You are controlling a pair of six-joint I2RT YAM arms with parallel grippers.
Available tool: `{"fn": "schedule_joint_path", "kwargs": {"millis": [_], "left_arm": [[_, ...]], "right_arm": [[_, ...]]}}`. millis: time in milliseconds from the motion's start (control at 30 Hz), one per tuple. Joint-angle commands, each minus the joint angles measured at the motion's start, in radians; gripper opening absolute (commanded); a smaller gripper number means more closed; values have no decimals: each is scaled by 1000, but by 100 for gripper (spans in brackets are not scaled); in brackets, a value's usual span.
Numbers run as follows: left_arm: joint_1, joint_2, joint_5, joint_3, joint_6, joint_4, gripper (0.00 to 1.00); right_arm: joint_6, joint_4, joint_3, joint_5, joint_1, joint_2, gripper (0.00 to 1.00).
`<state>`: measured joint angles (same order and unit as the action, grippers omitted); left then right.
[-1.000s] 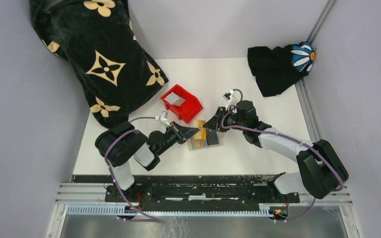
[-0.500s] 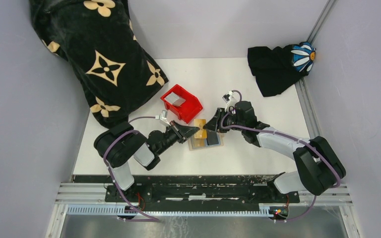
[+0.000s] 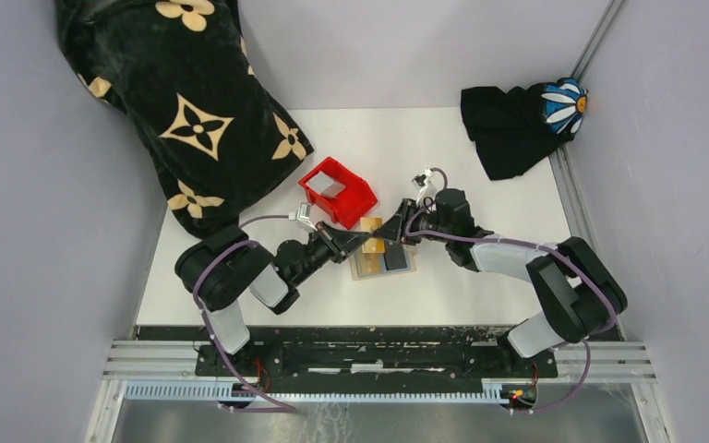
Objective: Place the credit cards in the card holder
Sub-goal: Pick up the credit card from the storage box.
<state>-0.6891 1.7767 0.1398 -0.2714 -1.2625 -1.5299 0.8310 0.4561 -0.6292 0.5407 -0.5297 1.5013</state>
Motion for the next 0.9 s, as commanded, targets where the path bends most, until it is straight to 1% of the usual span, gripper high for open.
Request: {"fn": "schedule_joint_path", "kwargs": {"millis": [0,100,167,200,400,433,500,600,633,667,767,867], "left_arm": [[-7,10,46,-53,-69,-200,3],[-7,16,55,-63,-73,-200,3],[-7,15,53,-59,-72,-199,3],[-7,16,53,-57,-71,-199,6],[-6,34,33,-35,-70,-200,27],[-6,33,24,-25,-66,-200,29],[-2,31,-1,0,-61,-200,33],[1,21,-53,52,-50,-197,40],[3,17,-70,68,-46,-191,48],[3,10,-84,79,-41,-174,50],[3,-25,-100,84,1,-69,49],[-4,-80,-126,73,51,70,47]], "right_arm": [[170,309,40,114,-5,85,36],[250,457,65,130,-4,136,32],[268,495,72,132,-5,144,25],[270,498,72,131,-4,145,22],[264,485,72,127,-2,110,2],[256,460,73,125,0,100,1],[198,368,67,110,3,64,1],[53,94,32,53,4,-24,1],[2,-11,16,23,4,-68,1],[-51,-106,2,-9,2,-101,1],[-171,-359,-52,-105,0,-165,1],[-237,-520,-96,-172,-3,-184,1]]}}
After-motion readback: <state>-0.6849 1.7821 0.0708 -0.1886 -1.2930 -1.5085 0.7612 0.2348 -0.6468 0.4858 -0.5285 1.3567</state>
